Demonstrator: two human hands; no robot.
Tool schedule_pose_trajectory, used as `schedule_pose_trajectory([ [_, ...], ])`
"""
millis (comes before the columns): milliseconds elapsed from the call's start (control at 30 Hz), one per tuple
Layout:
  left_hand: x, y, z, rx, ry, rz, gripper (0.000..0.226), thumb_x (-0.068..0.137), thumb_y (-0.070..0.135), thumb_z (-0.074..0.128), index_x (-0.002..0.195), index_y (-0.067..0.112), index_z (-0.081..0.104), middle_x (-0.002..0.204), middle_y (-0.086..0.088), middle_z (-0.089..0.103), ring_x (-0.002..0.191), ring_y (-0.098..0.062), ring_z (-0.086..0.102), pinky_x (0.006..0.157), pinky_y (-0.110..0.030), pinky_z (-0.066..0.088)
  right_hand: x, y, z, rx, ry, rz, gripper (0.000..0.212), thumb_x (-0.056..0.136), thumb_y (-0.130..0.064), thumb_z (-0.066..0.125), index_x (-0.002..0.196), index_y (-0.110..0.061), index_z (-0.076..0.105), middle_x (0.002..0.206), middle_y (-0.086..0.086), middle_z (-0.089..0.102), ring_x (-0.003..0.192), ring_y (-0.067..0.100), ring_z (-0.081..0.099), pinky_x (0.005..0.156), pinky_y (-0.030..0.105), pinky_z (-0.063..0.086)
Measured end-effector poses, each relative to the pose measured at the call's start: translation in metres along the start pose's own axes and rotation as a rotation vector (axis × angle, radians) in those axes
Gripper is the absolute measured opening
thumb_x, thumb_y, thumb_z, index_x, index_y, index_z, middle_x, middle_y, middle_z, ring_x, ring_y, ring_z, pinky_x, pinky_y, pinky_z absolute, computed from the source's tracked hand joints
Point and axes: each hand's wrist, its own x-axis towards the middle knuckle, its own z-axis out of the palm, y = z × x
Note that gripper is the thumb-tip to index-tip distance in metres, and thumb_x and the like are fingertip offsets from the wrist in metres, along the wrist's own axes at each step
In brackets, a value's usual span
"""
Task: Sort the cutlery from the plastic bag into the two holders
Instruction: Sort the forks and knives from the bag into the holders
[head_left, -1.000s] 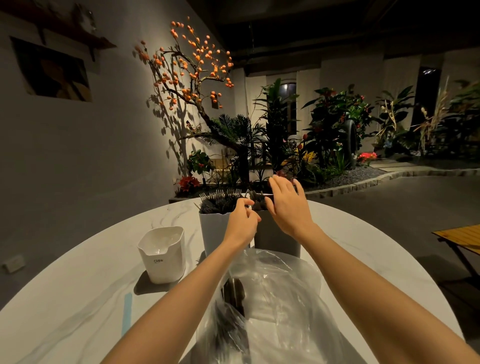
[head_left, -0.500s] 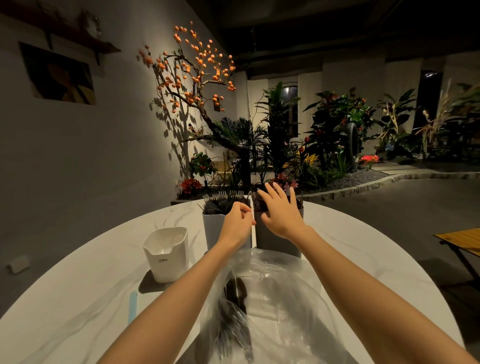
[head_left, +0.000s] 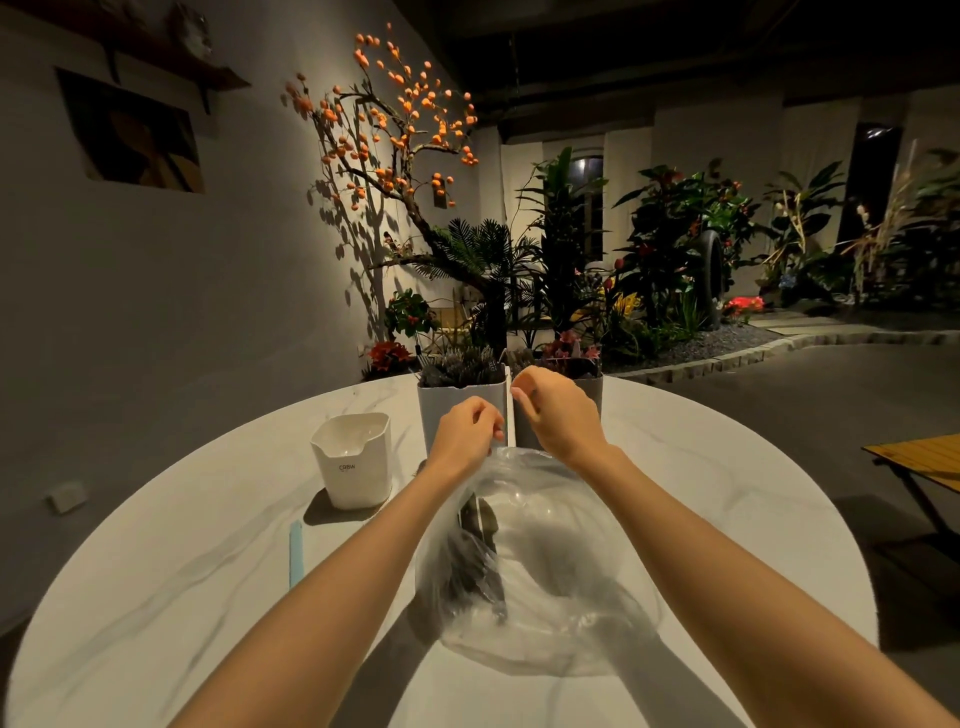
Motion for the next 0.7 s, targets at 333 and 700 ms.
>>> schedule_pose_trajectory([
  [333, -0.047, -0.022, -0.004, 0.077, 0.005, -0.012, 0.025, 0.098, 0.019, 0.044, 0.079, 0.018, 0.061, 0.073, 0.000, 0.065, 0.069, -0.019, 0.058, 0.076, -0.044, 0.053, -0.044, -0.034, 0.007, 0.129, -0.099, 0.079, 0.026, 0.102, -0.026, 0.039, 0.100, -0.011, 0.059, 0.088, 0.006, 0.066, 0.077, 0.025, 0.060, 0.063, 0.033, 0.045],
  [700, -0.086, -0.046, -0.006, 0.215, 0.261, -0.015, 0.022, 0.097, 0.024, 0.048, 0.092, 0.012, 0.065, 0.095, -0.005, 0.063, 0.086, -0.019, 0.057, 0.076, -0.035, 0.049, -0.081, -0.036, 0.028, 0.146, -0.215, 0.105, 0.031, 0.099, -0.029, 0.042, 0.084, -0.013, 0.064, 0.078, 0.003, 0.068, 0.073, 0.021, 0.063, 0.069, 0.042, 0.053],
])
